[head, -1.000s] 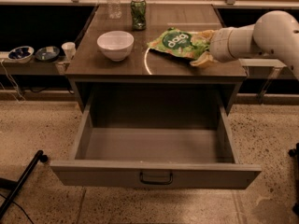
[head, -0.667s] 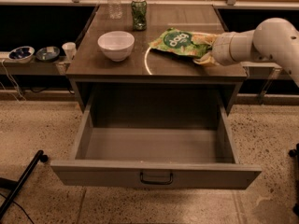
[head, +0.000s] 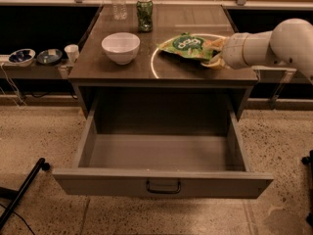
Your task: Place green rice chip bag into top drawer
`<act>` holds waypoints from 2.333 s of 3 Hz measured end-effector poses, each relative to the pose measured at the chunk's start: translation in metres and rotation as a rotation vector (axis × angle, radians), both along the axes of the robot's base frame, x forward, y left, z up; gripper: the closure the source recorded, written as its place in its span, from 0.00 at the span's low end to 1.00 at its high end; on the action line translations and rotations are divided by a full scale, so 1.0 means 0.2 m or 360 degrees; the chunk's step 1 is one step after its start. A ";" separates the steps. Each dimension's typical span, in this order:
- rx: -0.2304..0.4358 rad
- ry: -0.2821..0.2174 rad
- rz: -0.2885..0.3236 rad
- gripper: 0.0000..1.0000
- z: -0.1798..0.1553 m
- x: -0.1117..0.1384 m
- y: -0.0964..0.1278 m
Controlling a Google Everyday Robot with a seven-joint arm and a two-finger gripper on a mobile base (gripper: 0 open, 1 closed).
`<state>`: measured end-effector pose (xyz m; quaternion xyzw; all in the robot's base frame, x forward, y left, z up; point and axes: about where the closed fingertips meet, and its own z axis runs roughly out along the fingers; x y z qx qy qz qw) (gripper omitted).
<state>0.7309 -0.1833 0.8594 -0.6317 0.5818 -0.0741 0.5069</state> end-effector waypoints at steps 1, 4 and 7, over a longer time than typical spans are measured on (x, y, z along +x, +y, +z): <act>0.0137 -0.0115 0.0211 1.00 0.27 -0.30 0.13; 0.0509 0.0231 0.0227 1.00 -0.22 -1.05 0.11; 0.0260 0.0697 0.0290 1.00 -0.81 -1.18 0.12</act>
Offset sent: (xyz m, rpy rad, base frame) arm -0.1636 0.0319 0.0954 0.2099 -0.0802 0.2061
